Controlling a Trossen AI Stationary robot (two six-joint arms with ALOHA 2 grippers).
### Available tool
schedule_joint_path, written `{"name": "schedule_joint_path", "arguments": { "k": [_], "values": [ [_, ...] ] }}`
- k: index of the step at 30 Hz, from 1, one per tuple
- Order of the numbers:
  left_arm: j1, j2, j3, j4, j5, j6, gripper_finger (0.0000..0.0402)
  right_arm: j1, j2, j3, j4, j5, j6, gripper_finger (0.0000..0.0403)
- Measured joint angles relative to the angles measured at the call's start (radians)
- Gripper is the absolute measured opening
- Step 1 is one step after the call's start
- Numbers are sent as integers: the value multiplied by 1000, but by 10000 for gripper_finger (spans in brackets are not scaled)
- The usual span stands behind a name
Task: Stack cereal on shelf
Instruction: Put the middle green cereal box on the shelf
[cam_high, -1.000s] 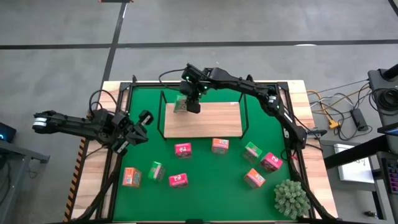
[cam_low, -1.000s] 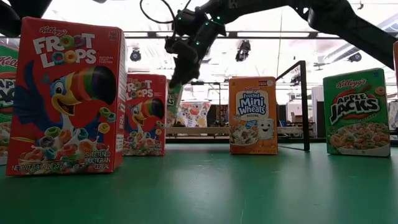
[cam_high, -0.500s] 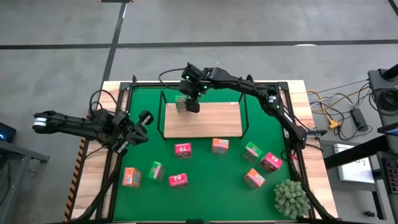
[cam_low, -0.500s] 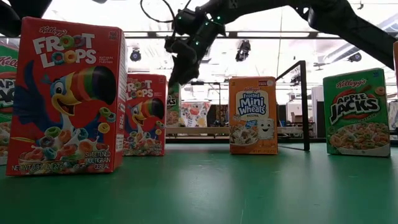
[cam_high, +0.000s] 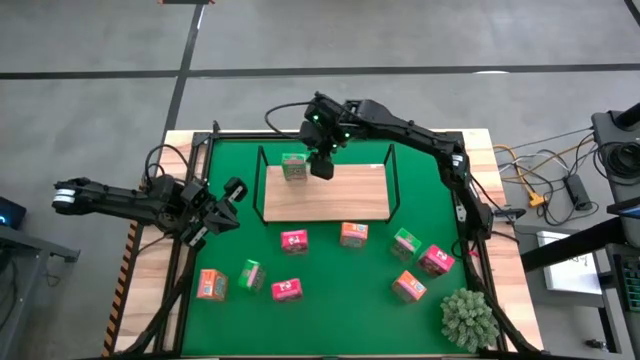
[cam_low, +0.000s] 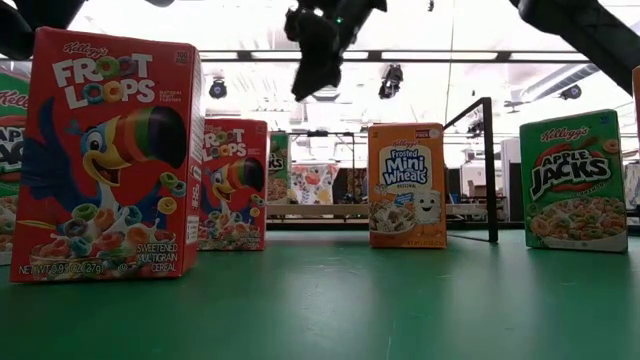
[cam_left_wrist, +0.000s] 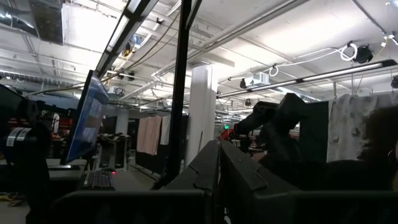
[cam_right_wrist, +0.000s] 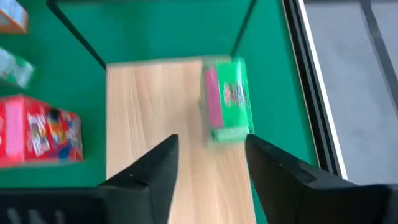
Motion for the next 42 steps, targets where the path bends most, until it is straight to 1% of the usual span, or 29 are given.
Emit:
{"name": "schedule_joint_path", "arguments": {
  "k": [3,5,9,10,16,21,25,27,34,39,42],
  "values": [
    [0,0,0,0,0,0,0,0,17,-13,-27,59,0,110],
    [0,0,0,0,0,0,0,-1,36,-33,-22,79,-2,77],
    [0,0,0,0,0,0,0,-1,71,-79,18,88,-31,20],
    [0,0,0,0,0,0,0,0,77,-87,38,95,-37,15],
    [0,0,0,1,0,0,0,0,91,-113,153,106,-54,13],
    [0,0,0,1,0,0,0,0,92,-113,194,103,-50,13],
    [0,0,0,1,0,0,0,0,92,-114,214,60,-29,13],
    [0,0,0,1,0,0,0,4,92,-114,213,47,-25,13],
    [0,0,0,1,0,0,0,6,92,-115,207,53,-15,13],
    [0,0,0,1,0,0,0,6,92,-115,110,55,0,13],
    [0,0,0,1,0,0,0,7,93,-118,95,54,2,13]
  ]
}}
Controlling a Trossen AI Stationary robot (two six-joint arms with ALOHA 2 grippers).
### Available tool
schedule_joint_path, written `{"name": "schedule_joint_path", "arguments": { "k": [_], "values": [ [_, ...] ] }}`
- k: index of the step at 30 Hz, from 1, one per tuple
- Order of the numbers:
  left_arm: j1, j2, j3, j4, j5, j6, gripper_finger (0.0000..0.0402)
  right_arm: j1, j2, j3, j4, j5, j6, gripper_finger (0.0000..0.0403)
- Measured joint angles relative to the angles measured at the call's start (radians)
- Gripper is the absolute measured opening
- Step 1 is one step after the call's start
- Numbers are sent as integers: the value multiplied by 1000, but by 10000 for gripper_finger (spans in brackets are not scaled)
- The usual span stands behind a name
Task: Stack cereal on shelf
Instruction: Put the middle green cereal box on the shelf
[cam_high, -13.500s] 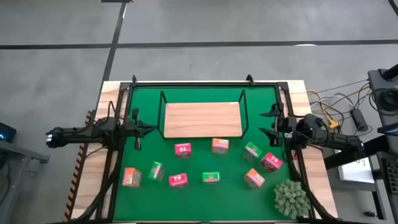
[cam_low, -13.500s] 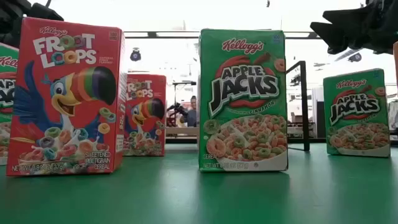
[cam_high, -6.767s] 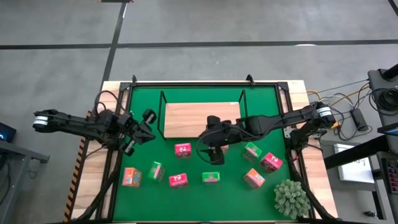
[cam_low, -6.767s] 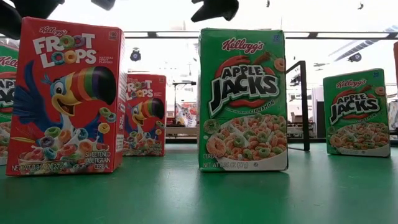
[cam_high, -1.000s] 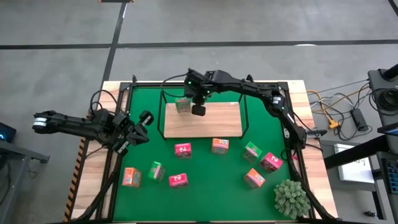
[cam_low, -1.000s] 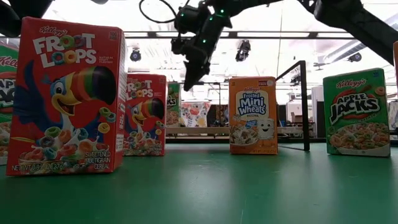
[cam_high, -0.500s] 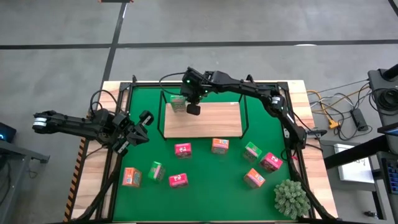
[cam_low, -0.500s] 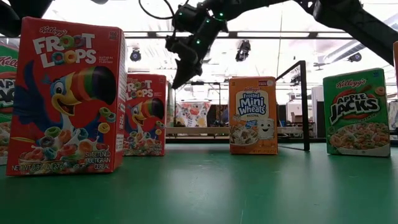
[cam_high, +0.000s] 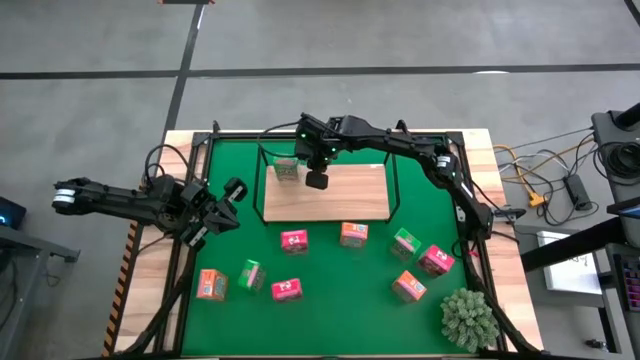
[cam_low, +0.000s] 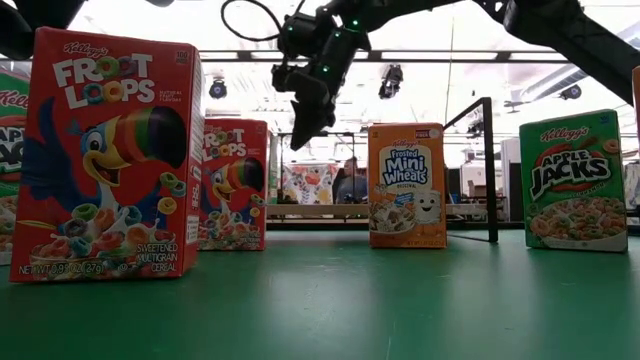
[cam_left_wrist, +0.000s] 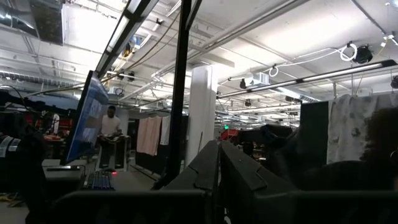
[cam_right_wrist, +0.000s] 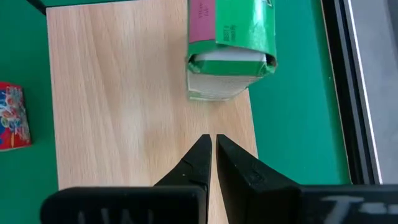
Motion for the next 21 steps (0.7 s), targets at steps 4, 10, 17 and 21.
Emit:
{"name": "schedule_joint_path", "arguments": {
  "k": [4,10,17,21],
  "values": [
    [0,0,0,0,0,0,0,6,1,-26,65,1,-12,13],
    [0,0,0,0,0,0,0,6,3,-30,177,0,-28,13],
    [0,0,0,0,0,0,0,6,3,-30,202,1,-35,13],
    [0,0,0,-1,0,0,0,6,3,-30,184,1,-28,13]
  ]
}}
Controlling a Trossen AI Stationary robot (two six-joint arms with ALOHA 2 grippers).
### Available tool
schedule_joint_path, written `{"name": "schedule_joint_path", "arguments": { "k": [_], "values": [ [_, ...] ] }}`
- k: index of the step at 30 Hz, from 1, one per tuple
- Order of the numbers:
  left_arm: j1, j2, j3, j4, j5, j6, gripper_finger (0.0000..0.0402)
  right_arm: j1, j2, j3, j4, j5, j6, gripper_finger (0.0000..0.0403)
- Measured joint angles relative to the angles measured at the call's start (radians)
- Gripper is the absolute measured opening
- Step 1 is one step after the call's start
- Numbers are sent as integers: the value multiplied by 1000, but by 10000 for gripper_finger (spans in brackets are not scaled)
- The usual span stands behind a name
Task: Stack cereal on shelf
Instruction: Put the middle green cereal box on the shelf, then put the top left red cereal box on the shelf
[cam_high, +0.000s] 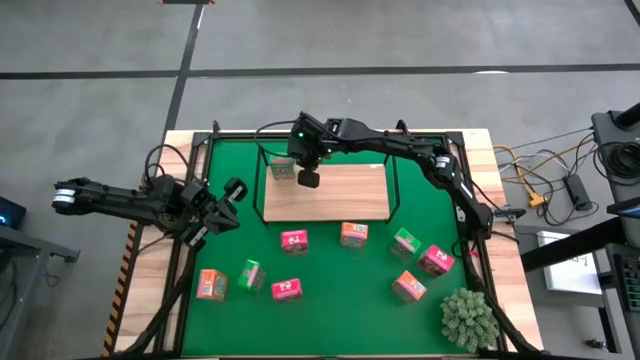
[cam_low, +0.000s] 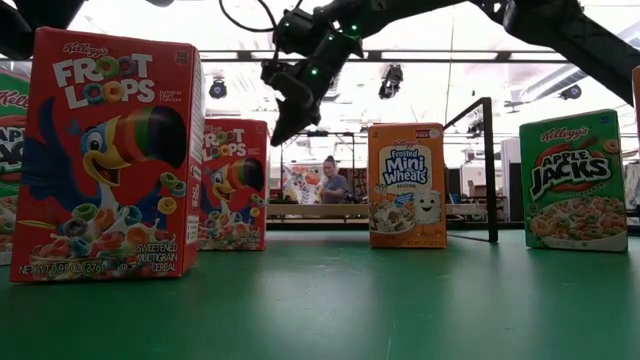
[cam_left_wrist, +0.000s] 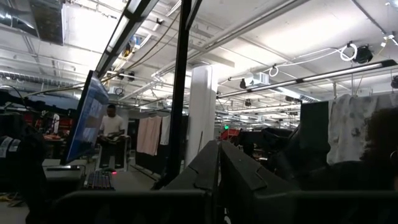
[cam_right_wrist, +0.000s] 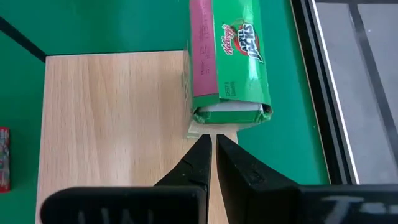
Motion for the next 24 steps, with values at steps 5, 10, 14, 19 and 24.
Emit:
{"name": "schedule_joint_path", "arguments": {
  "k": [5,10,14,19,24],
  "values": [
    [0,0,0,-1,0,0,0,0,-3,0,-56,0,0,13],
    [0,0,0,-3,0,0,0,11,-22,0,-130,0,1,13],
    [0,0,0,-6,0,0,0,57,-39,0,-141,13,-18,13],
    [0,1,0,-20,0,0,0,157,-59,0,-140,116,-52,13],
    [0,2,0,-28,0,-1,0,244,-66,0,-140,132,-54,13]
  ]
}}
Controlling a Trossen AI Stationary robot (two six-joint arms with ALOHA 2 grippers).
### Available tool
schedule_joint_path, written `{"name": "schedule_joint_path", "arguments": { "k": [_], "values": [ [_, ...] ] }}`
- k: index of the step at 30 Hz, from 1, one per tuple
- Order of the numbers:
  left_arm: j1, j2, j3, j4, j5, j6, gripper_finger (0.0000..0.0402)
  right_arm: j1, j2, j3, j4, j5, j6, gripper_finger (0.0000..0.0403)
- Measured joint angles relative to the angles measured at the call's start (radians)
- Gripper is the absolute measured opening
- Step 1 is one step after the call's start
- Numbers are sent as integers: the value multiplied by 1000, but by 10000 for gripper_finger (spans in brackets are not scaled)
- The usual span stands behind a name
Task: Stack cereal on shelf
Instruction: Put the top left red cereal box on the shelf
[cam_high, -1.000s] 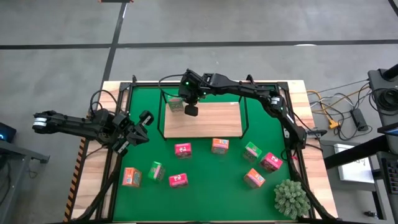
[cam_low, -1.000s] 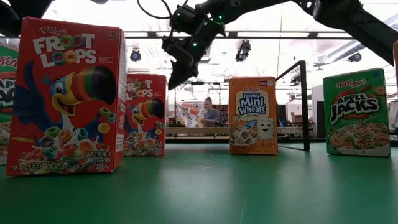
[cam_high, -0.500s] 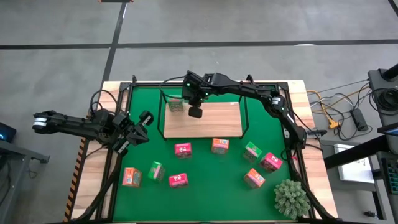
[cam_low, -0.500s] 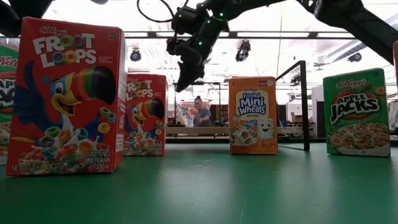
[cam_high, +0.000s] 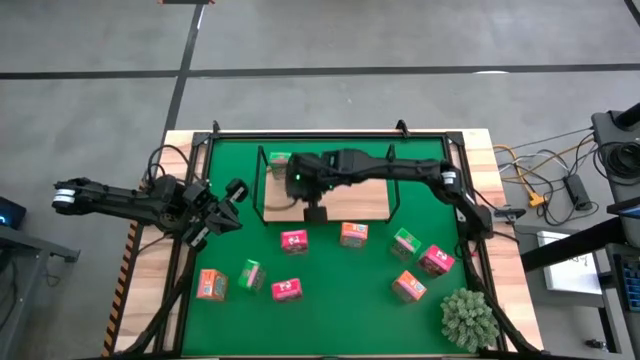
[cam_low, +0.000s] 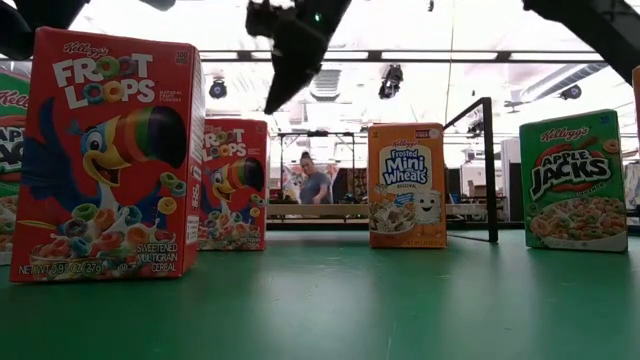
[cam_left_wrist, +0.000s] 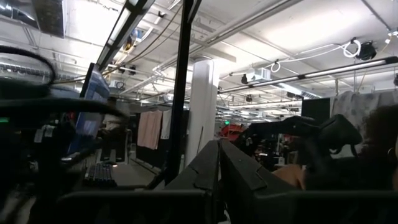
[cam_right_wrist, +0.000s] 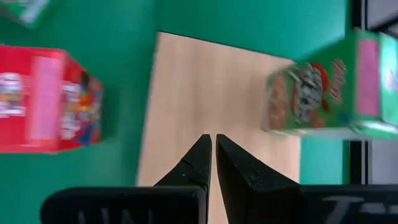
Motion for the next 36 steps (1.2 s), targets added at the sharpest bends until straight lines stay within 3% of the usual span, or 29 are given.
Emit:
{"name": "schedule_joint_path", "arguments": {
  "k": [6,16,21,36],
  "values": [
    [0,0,0,-3,0,-20,0,96,-8,0,3,97,-6,13],
    [0,0,0,-4,0,-33,0,206,-12,-5,16,111,54,13],
    [0,0,0,-6,0,-34,0,263,-12,-20,23,180,58,13],
    [0,0,0,-9,0,-34,0,318,-58,-162,82,182,103,13]
  ]
}}
